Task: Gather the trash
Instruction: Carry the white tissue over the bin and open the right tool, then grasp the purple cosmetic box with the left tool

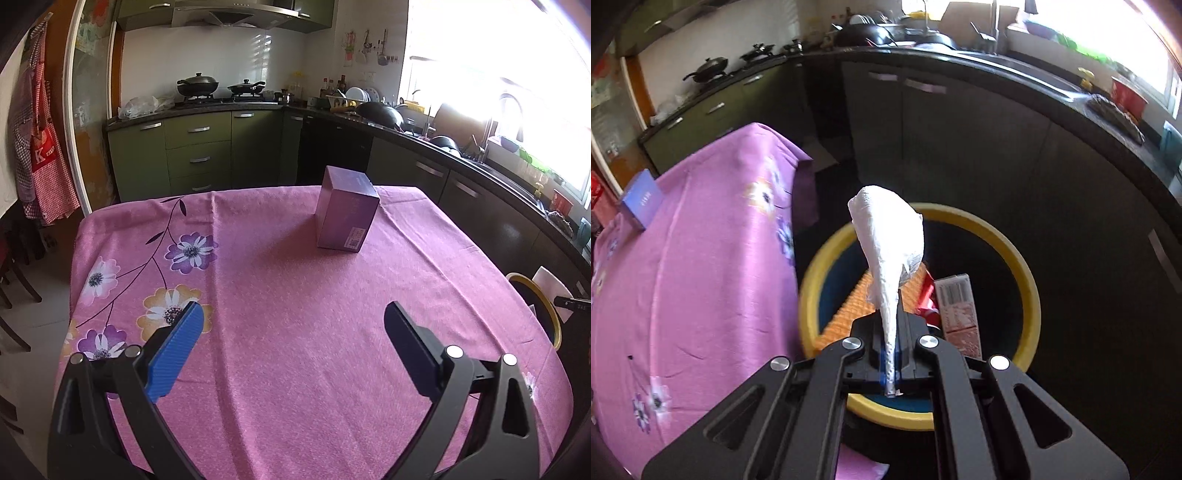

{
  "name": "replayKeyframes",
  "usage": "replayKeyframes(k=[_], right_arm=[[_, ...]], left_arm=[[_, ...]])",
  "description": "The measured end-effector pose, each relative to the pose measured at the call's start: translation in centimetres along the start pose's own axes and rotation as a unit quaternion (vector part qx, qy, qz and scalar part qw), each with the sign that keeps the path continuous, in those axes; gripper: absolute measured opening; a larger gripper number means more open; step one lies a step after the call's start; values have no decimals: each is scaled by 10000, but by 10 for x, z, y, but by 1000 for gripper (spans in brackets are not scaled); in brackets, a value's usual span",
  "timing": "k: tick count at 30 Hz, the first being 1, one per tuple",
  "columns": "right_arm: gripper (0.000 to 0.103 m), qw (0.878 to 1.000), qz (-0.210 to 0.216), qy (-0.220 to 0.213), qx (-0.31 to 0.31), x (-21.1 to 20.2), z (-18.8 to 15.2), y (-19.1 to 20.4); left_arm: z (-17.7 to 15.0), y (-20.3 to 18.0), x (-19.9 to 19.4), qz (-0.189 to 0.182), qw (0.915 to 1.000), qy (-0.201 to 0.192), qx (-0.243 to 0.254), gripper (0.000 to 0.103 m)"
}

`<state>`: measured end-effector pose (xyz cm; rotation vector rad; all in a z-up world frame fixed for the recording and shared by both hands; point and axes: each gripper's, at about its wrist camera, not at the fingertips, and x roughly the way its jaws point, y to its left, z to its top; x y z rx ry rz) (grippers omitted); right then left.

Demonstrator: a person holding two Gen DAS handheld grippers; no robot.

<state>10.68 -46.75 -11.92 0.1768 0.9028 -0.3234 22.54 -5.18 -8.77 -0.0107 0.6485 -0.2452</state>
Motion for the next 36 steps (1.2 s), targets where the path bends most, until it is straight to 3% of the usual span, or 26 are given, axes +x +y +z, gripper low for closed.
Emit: replayKeyframes(k=[3,5,6,7,8,12,19,23,31,36], right_arm=[[4,9996,-238,137,119,23,-3,-11],[11,9989,-406,190,167,34,-4,-16],[21,9986,-428,212,229,38,-3,-19],[53,9983,-467,236,268,40,-3,-21],[72,9977,-553,202,330,39,-3,-23],[73,9959,-733,-205,486,11,-5,-28],[76,9947,72,-731,717,-56,-52,-2],[77,9929,345,-939,641,-78,-72,19],[78,9896,613,-1193,525,-97,-81,36],[78,9883,793,-1137,635,-94,-84,30]], left_arm=[[-1,-1,2,4,10000,38,35,94],[-1,-2,2,16,10000,46,66,94],[-1,-2,2,24,10000,43,74,94],[-1,-2,2,24,10000,38,76,94],[-1,-2,2,11,10000,37,76,94],[-1,-3,2,-22,10000,53,80,94],[-1,-16,0,-156,9996,17,215,94],[5,-28,16,-265,9986,420,157,96],[58,-70,57,-324,9975,516,359,96],[80,-80,104,-56,9979,580,265,96]])
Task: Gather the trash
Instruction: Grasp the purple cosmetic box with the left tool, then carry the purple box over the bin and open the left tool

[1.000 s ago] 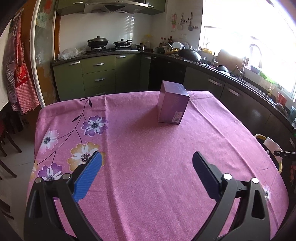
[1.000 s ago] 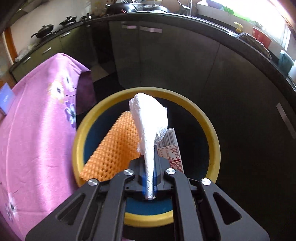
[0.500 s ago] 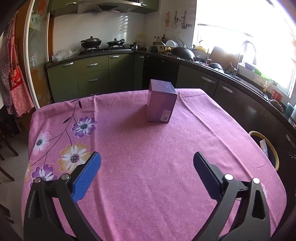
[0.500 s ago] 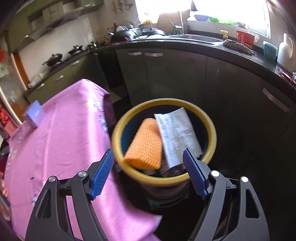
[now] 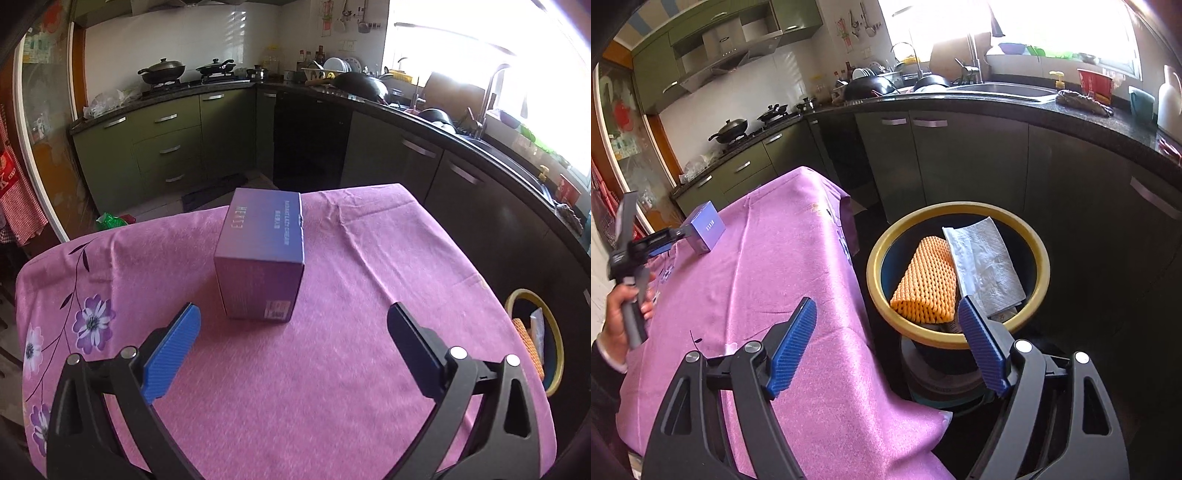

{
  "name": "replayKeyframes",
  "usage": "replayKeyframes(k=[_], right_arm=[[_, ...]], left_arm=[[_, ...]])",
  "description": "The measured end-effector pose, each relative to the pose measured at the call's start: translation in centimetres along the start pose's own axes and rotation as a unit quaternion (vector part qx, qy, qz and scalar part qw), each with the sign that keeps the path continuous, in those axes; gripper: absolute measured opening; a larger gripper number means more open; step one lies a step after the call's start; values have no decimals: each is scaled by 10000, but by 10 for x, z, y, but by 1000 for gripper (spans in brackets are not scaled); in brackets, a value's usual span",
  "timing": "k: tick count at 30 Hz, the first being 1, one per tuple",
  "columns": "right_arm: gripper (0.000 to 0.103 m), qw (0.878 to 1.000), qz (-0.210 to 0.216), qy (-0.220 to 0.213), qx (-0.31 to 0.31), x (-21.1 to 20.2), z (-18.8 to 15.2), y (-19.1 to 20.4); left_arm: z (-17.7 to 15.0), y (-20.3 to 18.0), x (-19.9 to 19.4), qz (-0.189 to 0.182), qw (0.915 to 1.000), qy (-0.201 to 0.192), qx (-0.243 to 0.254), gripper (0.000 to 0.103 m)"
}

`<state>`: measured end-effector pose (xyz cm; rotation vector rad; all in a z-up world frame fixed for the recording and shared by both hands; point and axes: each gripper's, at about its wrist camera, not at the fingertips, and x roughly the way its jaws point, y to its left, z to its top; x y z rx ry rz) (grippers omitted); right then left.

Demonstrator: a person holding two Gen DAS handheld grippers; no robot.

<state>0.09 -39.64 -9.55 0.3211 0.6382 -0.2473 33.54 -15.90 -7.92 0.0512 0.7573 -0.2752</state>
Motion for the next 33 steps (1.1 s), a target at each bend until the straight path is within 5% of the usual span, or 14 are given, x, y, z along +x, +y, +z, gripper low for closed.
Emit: replayKeyframes(k=[5,9,14,24,33], right_arm=[[79,10000,48,-39,56,-3,2,-5],[79,9999,47,-79,118,-5,4,-8],[79,9999,40,-65,121,-4,4,-8],[79,10000,38,-33,64,-4,4,-4],[79,9999,56,-70,57,-6,5,-4]], left_arm=[[11,13,28,171,9992,30,-365,96],[12,20,44,158,9982,238,-521,70],[10,26,49,163,9977,286,-587,57],[10,24,43,171,9988,110,-450,54],[3,21,-6,-71,9992,-175,-351,51]])
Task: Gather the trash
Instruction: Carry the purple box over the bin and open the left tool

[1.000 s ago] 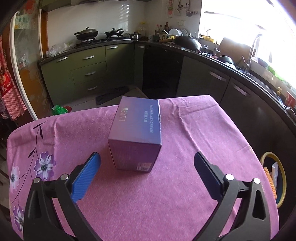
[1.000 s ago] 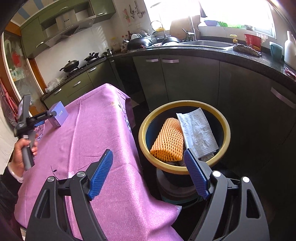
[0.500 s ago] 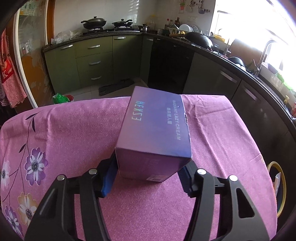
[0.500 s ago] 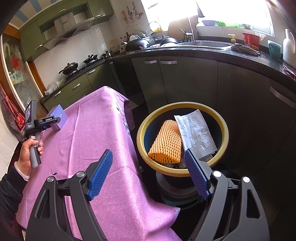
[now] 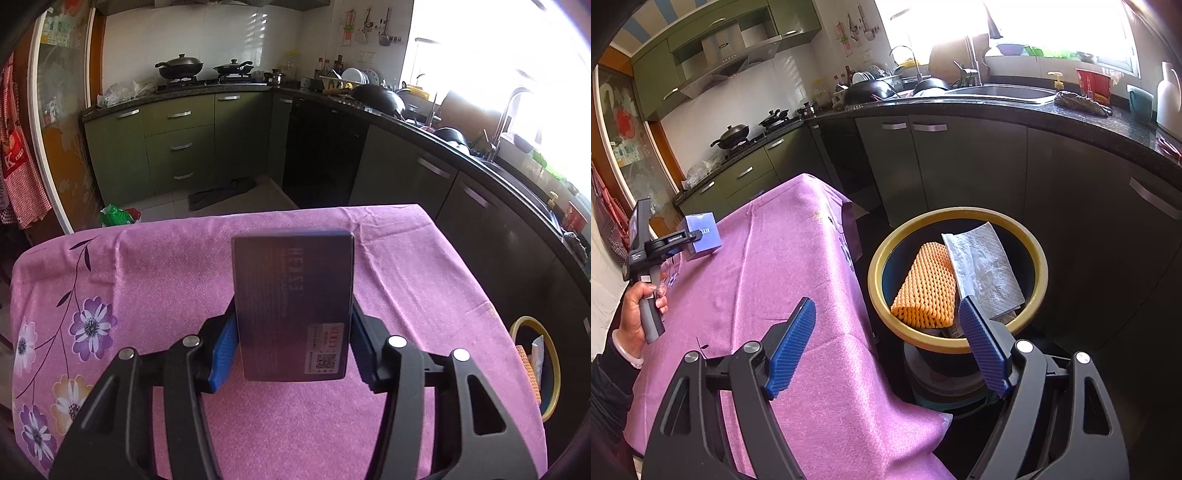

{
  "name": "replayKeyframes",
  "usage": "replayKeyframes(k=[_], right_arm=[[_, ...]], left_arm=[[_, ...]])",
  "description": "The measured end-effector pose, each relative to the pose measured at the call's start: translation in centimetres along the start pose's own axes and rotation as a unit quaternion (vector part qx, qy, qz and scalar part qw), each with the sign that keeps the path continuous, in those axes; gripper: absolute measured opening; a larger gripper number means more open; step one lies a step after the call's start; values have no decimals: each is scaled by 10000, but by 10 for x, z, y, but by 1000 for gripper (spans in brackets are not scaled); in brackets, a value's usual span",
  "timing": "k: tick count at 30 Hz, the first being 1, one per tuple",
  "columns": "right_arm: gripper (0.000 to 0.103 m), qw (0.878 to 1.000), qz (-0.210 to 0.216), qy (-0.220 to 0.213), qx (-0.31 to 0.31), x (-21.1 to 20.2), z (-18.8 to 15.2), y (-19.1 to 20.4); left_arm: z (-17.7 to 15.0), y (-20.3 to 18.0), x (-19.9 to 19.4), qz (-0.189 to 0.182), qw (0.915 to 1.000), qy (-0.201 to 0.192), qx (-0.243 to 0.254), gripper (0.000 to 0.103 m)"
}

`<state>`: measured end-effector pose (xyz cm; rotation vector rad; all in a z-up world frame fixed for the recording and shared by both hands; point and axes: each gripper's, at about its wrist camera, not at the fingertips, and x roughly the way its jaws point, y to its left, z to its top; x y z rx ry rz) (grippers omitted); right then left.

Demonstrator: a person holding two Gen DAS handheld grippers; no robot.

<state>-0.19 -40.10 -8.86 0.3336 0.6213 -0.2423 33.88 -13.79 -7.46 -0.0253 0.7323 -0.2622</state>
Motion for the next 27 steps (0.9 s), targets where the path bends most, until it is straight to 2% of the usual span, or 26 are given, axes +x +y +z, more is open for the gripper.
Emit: replayKeyframes(k=[12,17,21,27], right_arm=[[79,10000,22,-92,-5,-10,1,-1],[79,9999,-31,-152,27,-14,2,-4],[79,9996,-141,-237,95,-21,2,-10],[79,9982,-328,-377,317,-33,5,-34]], left_arm=[[-14,-20,-59,-442,9987,32,267,51],[-17,-44,-87,-668,9959,11,605,51],[-21,-81,-108,-1026,9900,17,969,51],[-27,-154,-122,-1633,9739,113,1571,51]])
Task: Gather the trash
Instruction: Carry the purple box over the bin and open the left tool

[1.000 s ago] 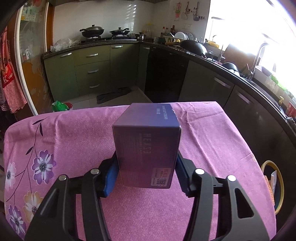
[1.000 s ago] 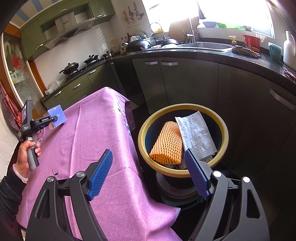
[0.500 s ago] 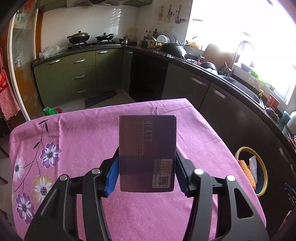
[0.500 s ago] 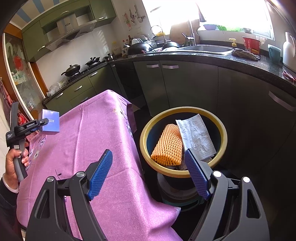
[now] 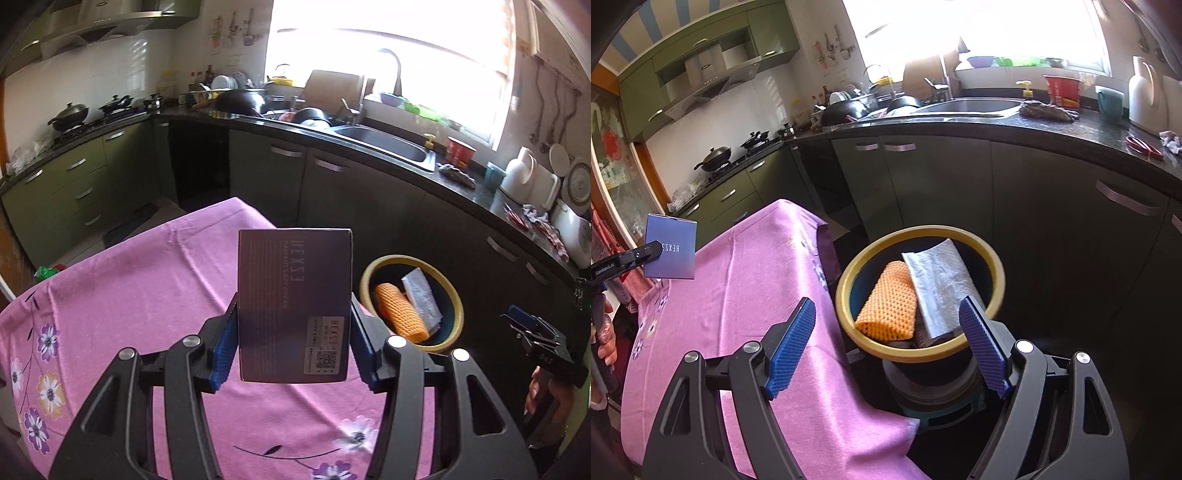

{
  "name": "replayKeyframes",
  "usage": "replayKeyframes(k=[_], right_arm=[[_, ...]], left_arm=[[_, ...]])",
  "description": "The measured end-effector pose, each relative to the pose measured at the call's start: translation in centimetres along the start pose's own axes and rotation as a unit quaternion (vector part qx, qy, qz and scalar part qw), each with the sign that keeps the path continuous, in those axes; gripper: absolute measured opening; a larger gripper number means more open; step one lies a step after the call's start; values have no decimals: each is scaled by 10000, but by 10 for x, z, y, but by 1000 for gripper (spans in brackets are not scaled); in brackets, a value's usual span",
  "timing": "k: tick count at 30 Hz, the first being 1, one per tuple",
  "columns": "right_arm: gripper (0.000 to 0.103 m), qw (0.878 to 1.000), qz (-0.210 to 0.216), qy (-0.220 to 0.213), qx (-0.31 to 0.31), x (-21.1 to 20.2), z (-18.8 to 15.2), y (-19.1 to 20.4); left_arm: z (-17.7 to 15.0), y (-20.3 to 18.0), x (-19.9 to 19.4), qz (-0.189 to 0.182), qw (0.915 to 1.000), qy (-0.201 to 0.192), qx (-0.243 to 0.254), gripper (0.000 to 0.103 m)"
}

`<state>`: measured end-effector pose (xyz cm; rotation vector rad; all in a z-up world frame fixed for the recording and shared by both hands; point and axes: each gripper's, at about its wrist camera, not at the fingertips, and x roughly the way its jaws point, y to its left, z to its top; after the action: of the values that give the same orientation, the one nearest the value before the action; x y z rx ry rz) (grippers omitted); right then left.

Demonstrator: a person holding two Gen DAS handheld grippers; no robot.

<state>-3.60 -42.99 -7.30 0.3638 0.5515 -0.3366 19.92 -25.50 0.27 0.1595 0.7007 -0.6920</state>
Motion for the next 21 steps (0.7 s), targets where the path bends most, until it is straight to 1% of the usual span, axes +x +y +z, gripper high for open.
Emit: replayKeyframes(k=[5,10,13,16,19,21], right_arm=[[79,9998,-84,-69,155,-5,0,-18],[79,9992,-206,-195,294,-13,2,-36],[80,9984,-252,-259,433,-20,4,-51],[80,9975,-303,-318,558,-26,5,-65],[80,9966,-350,-352,650,-29,5,-74],[80,9962,-375,-367,703,-31,5,-80]], left_arm=[[11,-61,36,-478,9979,233,383,51],[21,-124,85,-916,9917,538,721,51],[24,-162,124,-1075,9873,777,880,51],[22,-192,156,-1149,9839,979,956,51],[21,-210,180,-1191,9817,1134,958,51],[20,-216,192,-1254,9804,1243,875,51]])
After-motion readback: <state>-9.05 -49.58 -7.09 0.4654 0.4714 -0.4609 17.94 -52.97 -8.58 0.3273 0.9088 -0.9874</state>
